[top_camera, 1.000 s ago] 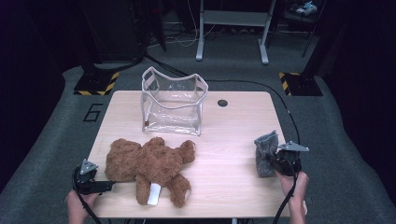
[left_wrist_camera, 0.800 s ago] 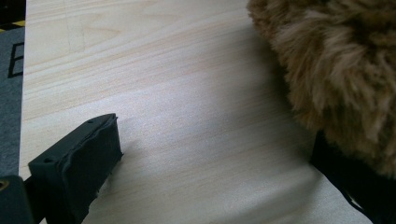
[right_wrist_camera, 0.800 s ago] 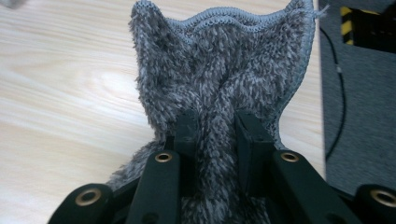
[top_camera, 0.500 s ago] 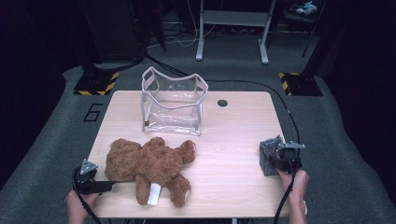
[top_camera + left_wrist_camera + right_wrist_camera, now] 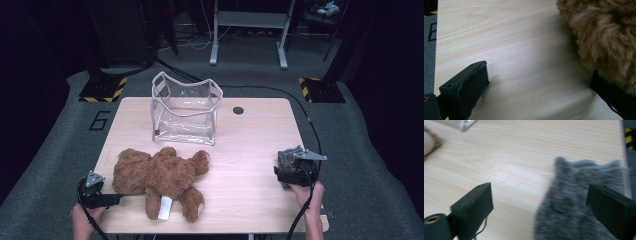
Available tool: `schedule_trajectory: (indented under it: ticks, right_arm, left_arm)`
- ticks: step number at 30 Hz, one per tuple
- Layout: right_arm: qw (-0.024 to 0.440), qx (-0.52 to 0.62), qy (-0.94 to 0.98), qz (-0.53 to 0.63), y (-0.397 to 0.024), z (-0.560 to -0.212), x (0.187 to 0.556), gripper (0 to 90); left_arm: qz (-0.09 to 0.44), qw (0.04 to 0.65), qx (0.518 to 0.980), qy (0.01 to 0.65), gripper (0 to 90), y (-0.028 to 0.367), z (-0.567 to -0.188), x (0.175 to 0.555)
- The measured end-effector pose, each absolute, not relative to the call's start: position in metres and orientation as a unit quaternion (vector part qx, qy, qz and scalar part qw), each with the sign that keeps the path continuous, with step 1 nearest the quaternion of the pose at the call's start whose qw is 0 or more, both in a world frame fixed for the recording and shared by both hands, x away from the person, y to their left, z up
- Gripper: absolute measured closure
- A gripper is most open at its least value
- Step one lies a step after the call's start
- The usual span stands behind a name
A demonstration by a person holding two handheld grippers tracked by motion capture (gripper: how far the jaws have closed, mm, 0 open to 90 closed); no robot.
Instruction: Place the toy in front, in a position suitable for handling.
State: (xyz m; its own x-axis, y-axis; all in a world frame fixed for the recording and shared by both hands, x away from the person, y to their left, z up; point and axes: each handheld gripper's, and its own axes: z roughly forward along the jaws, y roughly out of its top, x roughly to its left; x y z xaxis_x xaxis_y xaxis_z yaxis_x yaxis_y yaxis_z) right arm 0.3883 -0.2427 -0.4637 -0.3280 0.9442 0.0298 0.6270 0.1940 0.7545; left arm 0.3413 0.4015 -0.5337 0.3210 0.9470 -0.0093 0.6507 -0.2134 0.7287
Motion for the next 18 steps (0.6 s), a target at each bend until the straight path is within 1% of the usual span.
schedule_trajectory:
  ticks: [2,3,4,6,8,11,13,15,18]
  right_arm:
    - [0.222,0.520,0.744,0.357,-0.229,-0.471,0.389,3.1]
    - [0.208,0.516,0.750,0.359,-0.219,-0.482,0.392,0.1]
    - [0.208,0.516,0.750,0.359,-0.219,-0.482,0.392,0.1]
    - [0.191,0.514,0.757,0.355,-0.207,-0.496,0.397,0.0]
    - [0.192,0.501,0.768,0.351,-0.196,-0.511,0.402,0.0]
    - [0.178,0.497,0.774,0.350,-0.189,-0.520,0.405,0.0]
    - [0.176,0.493,0.779,0.346,-0.183,-0.526,0.408,0.0]
    - [0.192,0.486,0.785,0.334,-0.177,-0.528,0.410,0.0]
    - [0.204,0.480,0.785,0.335,-0.172,-0.530,0.412,0.0]
  left_arm:
    - [0.229,0.325,0.745,0.535,1.0,0.402,-0.534,0.341]
    - [0.227,0.325,0.745,0.537,1.0,0.401,-0.534,0.341]
    - [0.228,0.326,0.745,0.536,1.0,0.402,-0.534,0.341]
    - [0.229,0.325,0.745,0.535,1.0,0.402,-0.534,0.342]
    - [0.229,0.325,0.745,0.535,1.0,0.402,-0.534,0.342]
    - [0.227,0.325,0.745,0.536,1.0,0.401,-0.534,0.341]
    - [0.228,0.325,0.745,0.536,1.0,0.402,-0.534,0.342]
    - [0.227,0.325,0.746,0.535,1.0,0.402,-0.533,0.342]
    - [0.228,0.322,0.744,0.539,0.9,0.401,-0.533,0.342]
